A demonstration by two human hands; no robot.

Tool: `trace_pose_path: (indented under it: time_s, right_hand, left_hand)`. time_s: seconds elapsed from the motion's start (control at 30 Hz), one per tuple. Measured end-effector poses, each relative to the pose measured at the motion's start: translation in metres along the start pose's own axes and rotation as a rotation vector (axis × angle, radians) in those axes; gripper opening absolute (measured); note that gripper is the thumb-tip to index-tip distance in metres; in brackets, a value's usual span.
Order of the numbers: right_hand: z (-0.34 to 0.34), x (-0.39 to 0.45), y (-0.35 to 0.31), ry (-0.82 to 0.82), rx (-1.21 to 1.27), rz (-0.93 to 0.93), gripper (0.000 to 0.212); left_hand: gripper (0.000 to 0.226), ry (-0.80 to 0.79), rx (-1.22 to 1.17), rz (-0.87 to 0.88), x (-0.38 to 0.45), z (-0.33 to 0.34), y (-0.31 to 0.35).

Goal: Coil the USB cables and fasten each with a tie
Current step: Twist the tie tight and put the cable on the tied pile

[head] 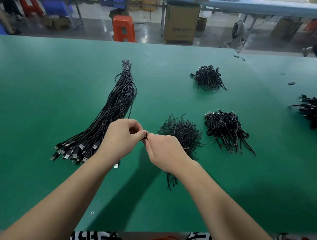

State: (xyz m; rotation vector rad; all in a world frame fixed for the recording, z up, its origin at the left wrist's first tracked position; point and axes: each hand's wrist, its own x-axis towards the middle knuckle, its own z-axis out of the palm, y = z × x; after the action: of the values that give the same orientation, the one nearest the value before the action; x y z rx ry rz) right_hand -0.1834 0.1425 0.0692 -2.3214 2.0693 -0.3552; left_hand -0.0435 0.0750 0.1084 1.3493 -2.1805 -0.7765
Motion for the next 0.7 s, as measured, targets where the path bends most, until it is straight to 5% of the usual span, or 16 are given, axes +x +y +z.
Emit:
trace_pose_path:
  time_s: [0.17, 0.37, 0.7]
  right_hand:
    - [0.001, 0.006, 0.001, 0.024, -0.065, 0.027, 0.035]
    - [0.001, 0.005, 0.001, 0.042, -0.11, 0.028, 0.026]
    - [-0.003, 0.003, -0.007, 0.085, -0.157, 0.064, 0.016]
  left_hand:
    - [0.038, -0.012, 0.041, 0.053, -0.003, 0.001, 0.004]
    - [0.013, -0.098, 0.167, 0.067, -0.003, -0.006, 0.01]
    - [0.013, 0.145, 0.587, 0.174, -0.008, 0.011, 0.013]
